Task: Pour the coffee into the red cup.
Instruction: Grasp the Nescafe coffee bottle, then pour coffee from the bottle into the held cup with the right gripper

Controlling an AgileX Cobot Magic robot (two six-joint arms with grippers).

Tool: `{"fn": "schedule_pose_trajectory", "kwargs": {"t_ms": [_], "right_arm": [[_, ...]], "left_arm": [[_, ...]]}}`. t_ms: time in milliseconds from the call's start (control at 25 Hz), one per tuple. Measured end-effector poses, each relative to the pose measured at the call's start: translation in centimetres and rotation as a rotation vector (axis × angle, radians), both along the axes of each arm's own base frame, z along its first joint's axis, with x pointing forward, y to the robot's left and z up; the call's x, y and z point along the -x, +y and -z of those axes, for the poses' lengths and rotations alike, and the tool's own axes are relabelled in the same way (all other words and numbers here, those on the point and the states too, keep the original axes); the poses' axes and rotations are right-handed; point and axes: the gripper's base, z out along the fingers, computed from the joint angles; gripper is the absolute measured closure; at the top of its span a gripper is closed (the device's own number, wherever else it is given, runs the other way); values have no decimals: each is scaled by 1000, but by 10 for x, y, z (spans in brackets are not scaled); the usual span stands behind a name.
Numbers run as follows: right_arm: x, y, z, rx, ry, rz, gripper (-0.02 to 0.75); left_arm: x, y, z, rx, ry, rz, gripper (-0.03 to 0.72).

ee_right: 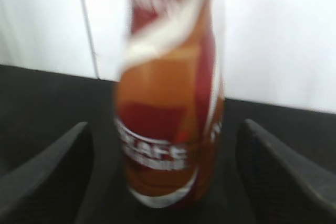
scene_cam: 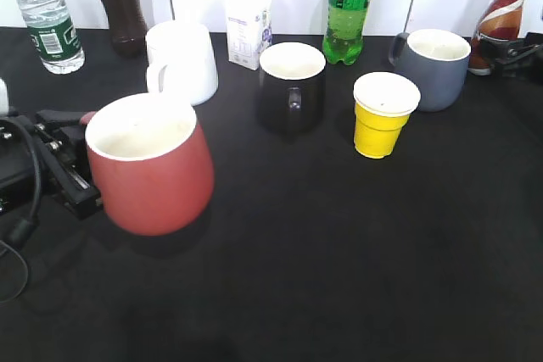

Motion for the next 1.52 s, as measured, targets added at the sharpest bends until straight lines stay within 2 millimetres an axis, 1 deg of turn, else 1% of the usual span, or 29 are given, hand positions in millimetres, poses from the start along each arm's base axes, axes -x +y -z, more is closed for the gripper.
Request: {"fn": "schedule_pose_trajectory", "kwargs": {"t_ms": [80,120,280,360,520,560,600,680,720,760,800,960,1040,1080,1160,1200,1240,1320,1360,1400,1440,1480,1520], "right_arm": [[-12,-2,1,-2,-31,5,78],[-15,-1,2,-2,-37,0,78],[-29,11,11,-9,-49,-19,78],[-38,10,18,-10,-55,-13,78],[-51,7,15,6,-71,-3,85],[-54,6,17,7,-74,-3,87],[-55,7,21,5,-69,-5,89],[-56,19,26,5,-58,-26,107],[-58,24,26,15,-61,-37,135],[-58,26,25,26,-66,-40,178],[-59,26,26,28,-66,-41,203],[-59,24,25,27,-68,-9,203],[-59,20,21,33,-69,4,203],[-59,20,15,39,-76,5,204],[-55,17,-10,48,-111,13,204],[-50,18,-24,51,-128,14,204],[-43,19,-41,54,-149,14,204],[-23,22,-71,58,-174,15,204],[-11,26,-83,60,-174,14,204],[-1,32,-97,64,-185,6,204],[8,40,-106,67,-188,-12,204],[16,51,-113,80,-185,-46,204],[24,67,-121,100,-185,-95,204]], "left_arm": [[0,0,0,0,0,0,617],[0,0,0,0,0,0,617],[0,0,0,0,0,0,617],[0,0,0,0,0,0,617],[0,0,0,-1,1,0,617],[0,0,0,-1,1,0,617],[0,0,0,-1,1,0,617],[0,0,0,-2,1,0,617],[0,0,0,-2,2,0,617],[0,0,0,-3,2,0,617],[0,0,0,-3,3,0,617],[0,0,0,-3,3,0,617],[0,0,0,-3,3,0,617],[0,0,0,-3,3,0,617],[0,0,0,-4,3,0,617],[0,0,0,-4,3,0,617],[0,0,0,-4,3,0,617],[0,0,0,-4,3,0,617],[0,0,0,-3,2,0,617],[0,0,0,0,0,1,617],[0,0,0,0,0,1,617],[0,0,0,0,0,1,617],[0,0,0,2,-2,2,617]]}}
